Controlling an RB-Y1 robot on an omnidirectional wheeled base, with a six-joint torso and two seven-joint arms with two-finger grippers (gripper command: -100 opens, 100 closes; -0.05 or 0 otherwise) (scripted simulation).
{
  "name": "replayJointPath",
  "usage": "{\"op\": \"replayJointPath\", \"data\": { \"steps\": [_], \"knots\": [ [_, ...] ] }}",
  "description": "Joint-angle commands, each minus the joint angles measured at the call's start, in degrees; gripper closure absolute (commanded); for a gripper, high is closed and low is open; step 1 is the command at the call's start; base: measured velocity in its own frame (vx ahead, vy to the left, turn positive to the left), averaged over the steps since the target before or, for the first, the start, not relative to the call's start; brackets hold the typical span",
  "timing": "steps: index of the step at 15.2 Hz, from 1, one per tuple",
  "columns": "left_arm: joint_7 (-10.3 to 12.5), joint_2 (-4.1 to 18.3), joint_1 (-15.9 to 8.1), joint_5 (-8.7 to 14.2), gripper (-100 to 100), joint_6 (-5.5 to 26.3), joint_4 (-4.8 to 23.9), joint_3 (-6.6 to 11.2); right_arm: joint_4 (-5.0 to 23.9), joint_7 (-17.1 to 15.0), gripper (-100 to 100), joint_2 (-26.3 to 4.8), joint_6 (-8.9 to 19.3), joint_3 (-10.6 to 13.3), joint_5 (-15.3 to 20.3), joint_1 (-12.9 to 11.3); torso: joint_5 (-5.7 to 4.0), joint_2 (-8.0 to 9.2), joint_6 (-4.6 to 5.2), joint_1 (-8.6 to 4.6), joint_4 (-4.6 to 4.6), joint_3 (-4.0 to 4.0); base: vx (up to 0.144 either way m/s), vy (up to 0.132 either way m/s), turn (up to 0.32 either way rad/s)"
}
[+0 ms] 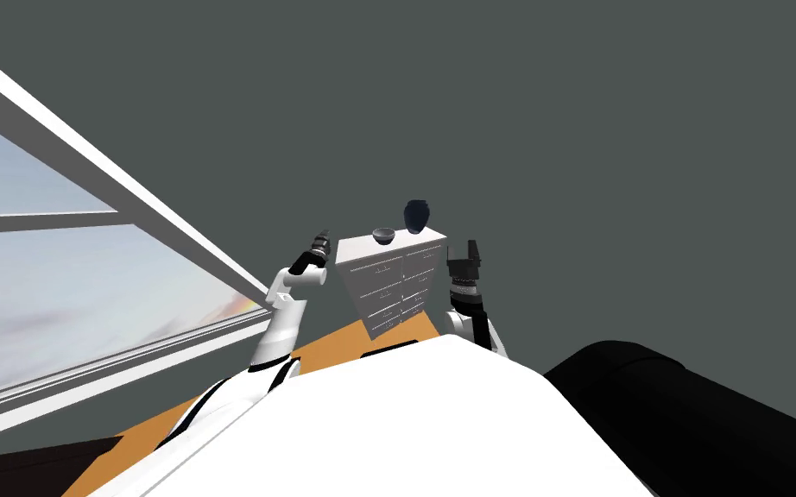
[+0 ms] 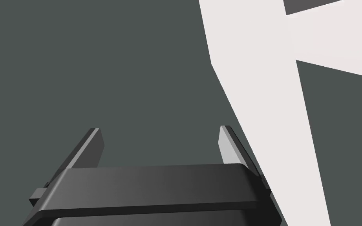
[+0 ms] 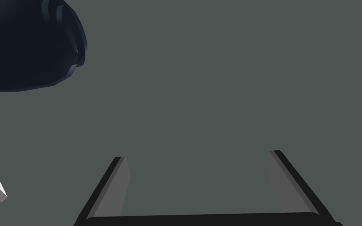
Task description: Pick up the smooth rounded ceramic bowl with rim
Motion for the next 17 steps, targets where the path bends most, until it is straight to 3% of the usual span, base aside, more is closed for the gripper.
{"op": "replayJointPath", "data": {
  "steps": [1,4,5,6,8,9,12,13,15,16,17],
  "knots": [
    [0.02,0.07,-2.86,0.25,-100,2.86,2.86,0.90,0.00,0.00,0,0.00,0.00,0.00,0.00,0.00,0.00,0.00,0.00,0.00,0.00,0.00,-0.005,-0.067,0.128],
    [0.02,0.07,-4.97,0.25,-100,5.75,2.99,0.90,0.00,0.00,0,0.00,0.00,0.00,0.00,0.00,-0.02,0.03,0.01,-0.06,0.01,0.02,-0.005,-0.056,0.053],
    [0.05,-0.04,-7.07,0.42,-100,7.50,5.30,1.68,0.00,0.00,0,0.00,0.00,0.00,0.00,0.00,0.00,0.02,0.01,0.01,0.01,0.01,0.004,-0.043,0.080],
    [0.05,-0.04,-8.10,0.42,-100,8.55,5.30,1.68,0.00,0.00,0,0.00,0.00,0.00,0.00,0.00,0.01,0.01,-0.02,0.02,0.00,0.00,0.005,-0.060,0.132],
    [0.05,-0.04,-8.87,0.42,-100,10.16,5.30,1.68,0.00,0.00,0,0.00,0.00,0.00,0.00,0.00,0.00,-0.01,0.00,0.00,0.00,0.00,0.004,-0.037,0.035],
    [0.11,-0.22,-10.97,0.58,-100,12.11,7.58,2.46,0.00,0.00,0,0.00,0.00,0.00,0.00,0.00,0.01,0.00,0.00,0.05,0.00,0.00,0.007,-0.041,0.076],
    [0.11,-0.22,-12.74,0.58,-100,14.60,7.61,2.46,0.00,0.00,0,0.00,0.00,0.00,0.00,0.00,-0.01,-0.01,0.00,-0.01,0.00,-0.01,0.003,-0.049,0.065],
    [0.19,-0.48,-15.08,0.75,-100,16.72,9.91,3.24,0.00,0.00,0,0.00,0.00,0.00,0.00,0.00,0.00,0.00,0.00,0.03,0.00,0.00,-0.002,-0.052,0.095],
    [0.19,-0.48,-16.57,0.75,-100,19.07,9.91,3.24,0.00,0.00,0,0.00,0.00,0.00,0.00,0.00,-0.01,0.01,-0.01,-0.05,0.01,0.01,-0.001,-0.066,0.085],
    [0.29,-0.81,-18.30,0.91,-100,20.39,12.08,4.03,0.00,0.00,0,0.00,0.00,0.00,0.00,0.00,-0.01,0.01,0.00,-0.05,0.00,0.01,0.000,-0.060,0.117],
    [0.29,-0.81,-19.52,0.91,-100,21.57,12.21,4.03,0.00,0.00,0,0.00,0.00,0.00,0.00,0.00,-0.01,0.00,-0.02,-0.05,0.00,0.00,-0.002,-0.074,0.125]
  ]
}}
